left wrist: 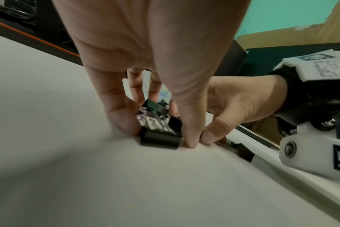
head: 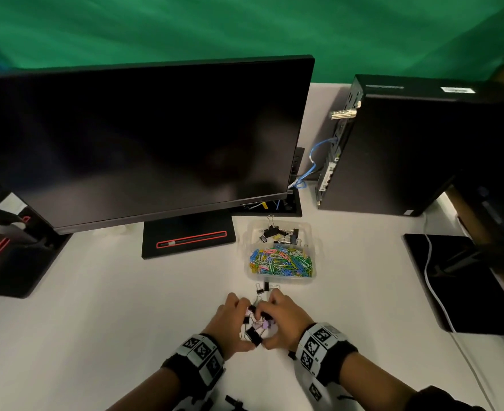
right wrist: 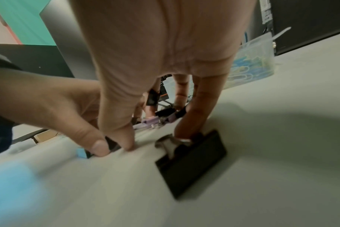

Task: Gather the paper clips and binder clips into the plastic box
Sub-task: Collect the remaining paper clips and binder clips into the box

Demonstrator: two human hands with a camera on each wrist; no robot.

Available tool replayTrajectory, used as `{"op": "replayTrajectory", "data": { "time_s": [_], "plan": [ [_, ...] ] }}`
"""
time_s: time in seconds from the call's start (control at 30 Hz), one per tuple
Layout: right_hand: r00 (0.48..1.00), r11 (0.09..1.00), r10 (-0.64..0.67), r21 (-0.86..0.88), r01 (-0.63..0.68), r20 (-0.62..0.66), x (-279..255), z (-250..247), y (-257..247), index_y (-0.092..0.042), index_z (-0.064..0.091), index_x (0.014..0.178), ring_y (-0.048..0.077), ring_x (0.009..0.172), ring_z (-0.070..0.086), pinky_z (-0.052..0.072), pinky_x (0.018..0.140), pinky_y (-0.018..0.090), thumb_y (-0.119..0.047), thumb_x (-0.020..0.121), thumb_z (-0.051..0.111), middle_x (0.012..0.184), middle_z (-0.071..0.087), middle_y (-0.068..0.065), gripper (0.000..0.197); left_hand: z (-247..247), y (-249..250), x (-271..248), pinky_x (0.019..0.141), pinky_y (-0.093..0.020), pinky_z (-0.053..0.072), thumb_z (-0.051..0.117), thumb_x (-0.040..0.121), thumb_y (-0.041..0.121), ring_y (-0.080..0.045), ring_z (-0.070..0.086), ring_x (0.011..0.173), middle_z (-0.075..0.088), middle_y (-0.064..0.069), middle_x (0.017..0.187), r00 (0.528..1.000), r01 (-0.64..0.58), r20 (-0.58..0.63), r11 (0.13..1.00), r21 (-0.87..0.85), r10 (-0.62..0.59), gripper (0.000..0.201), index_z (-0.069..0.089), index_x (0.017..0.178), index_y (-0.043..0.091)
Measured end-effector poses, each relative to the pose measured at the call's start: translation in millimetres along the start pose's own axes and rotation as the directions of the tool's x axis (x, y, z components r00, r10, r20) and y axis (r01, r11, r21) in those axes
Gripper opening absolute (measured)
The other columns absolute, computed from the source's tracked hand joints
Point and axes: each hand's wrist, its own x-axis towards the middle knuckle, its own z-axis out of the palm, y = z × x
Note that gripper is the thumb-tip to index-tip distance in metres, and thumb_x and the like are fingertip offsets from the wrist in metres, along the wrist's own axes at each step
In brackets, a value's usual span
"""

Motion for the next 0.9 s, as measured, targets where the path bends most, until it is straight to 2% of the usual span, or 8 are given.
{"op": "replayTrajectory", "data": {
  "time_s": [0.17,0.33,0.43,0.53,0.63,0.7,0.8,0.9],
  "plan": [
    [0.998,0.999,0.038,0.017,-0.037,-0.05,-1.0,-4.8,3.9,-0.017,0.056,0.092,0.018,0.078,0.041,0.042,0.069,0.027,-0.012,0.072,0.057,0.093,0.034,-0.001,0.021,-1.8,1.7,7.3,0.082,-0.03,0.046,0.065,0.076,0.028,-0.018,0.046,0.089,0.031,0.003,0.102,0.998,0.031,0.049,0.998,0.053,-0.033,0.043,0.045,0.112,0.015],
    [0.996,0.998,0.064,0.006,-0.064,-0.067,-1.2,-8.2,8.7,-0.015,0.056,0.09,0.025,0.081,0.049,0.035,0.064,0.023,-0.004,0.072,0.051,0.087,0.037,-0.005,0.022,-3.2,6.2,11.9,0.076,-0.029,0.043,0.053,0.08,0.014,-0.025,0.049,0.087,0.042,-0.009,0.111,0.996,0.052,0.064,0.99,0.133,-0.061,0.028,0.048,0.107,0.008],
    [0.993,0.995,0.095,0.032,-0.093,-0.063,-1.6,-14.3,14.2,-0.022,0.05,0.064,0.019,0.075,0.045,0.03,0.054,0.016,-0.005,0.071,0.056,0.073,0.035,-0.012,0.019,-5.0,8.6,15.6,0.075,-0.026,0.041,0.051,0.081,0.009,-0.02,0.044,0.083,0.042,-0.009,0.108,0.995,0.072,0.061,0.989,0.127,-0.08,0.022,0.05,0.103,0.007],
    [0.99,0.989,0.124,0.089,-0.118,-0.066,-3.0,-27.9,21.4,-0.028,0.039,0.05,0.016,0.07,0.047,0.036,0.059,0.02,-0.011,0.068,0.065,0.075,0.044,-0.007,0.037,-7.5,8.6,18.8,0.077,-0.024,0.042,0.052,0.082,0.009,-0.023,0.05,0.089,0.039,-0.005,0.1,0.994,0.084,0.063,0.993,0.086,-0.089,0.019,0.051,0.101,0.008],
    [0.987,0.98,0.113,0.175,-0.091,-0.117,-4.6,-50.7,26.5,-0.03,0.043,0.049,0.008,0.064,0.047,0.038,0.058,0.016,-0.001,0.064,0.064,0.069,0.047,-0.01,0.038,-13.3,7.0,21.9,0.074,-0.022,0.042,0.055,0.08,0.011,-0.018,0.045,0.085,0.039,0.0,0.094,0.993,0.092,0.071,0.995,0.03,-0.094,0.01,0.05,0.087,0.016],
    [0.979,0.97,0.119,0.228,-0.08,-0.165,-1.2,-71.5,29.3,-0.026,0.046,0.051,0.01,0.065,0.05,0.041,0.055,0.014,0.002,0.064,0.063,0.072,0.05,-0.007,0.035,-17.7,5.2,23.5,0.074,-0.025,0.044,0.056,0.079,0.01,-0.017,0.046,0.084,0.045,-0.001,0.091,0.993,0.083,0.079,0.997,0.005,-0.083,0.012,0.048,0.081,0.018],
    [0.954,0.949,0.167,0.304,-0.087,-0.247,12.4,-103.7,36.7,-0.018,0.049,0.055,0.015,0.07,0.056,0.044,0.043,0.01,0.005,0.067,0.063,0.079,0.053,-0.001,0.03,-22.8,3.9,22.8,0.079,-0.026,0.044,0.054,0.08,0.009,-0.016,0.046,0.084,0.051,-0.001,0.089,0.995,0.058,0.078,0.998,0.004,-0.058,0.01,0.049,0.081,0.018],
    [0.903,0.935,0.249,0.331,-0.13,-0.349,33.2,-130.2,44.0,-0.019,0.051,0.054,0.015,0.064,0.058,0.043,0.044,0.014,0.004,0.067,0.065,0.077,0.059,0.002,0.03,-25.3,2.0,21.2,0.078,-0.022,0.042,0.054,0.081,0.011,-0.013,0.049,0.084,0.053,0.003,0.086,0.997,0.049,0.062,0.999,0.002,-0.049,0.007,0.056,0.082,0.018]
  ]
}}
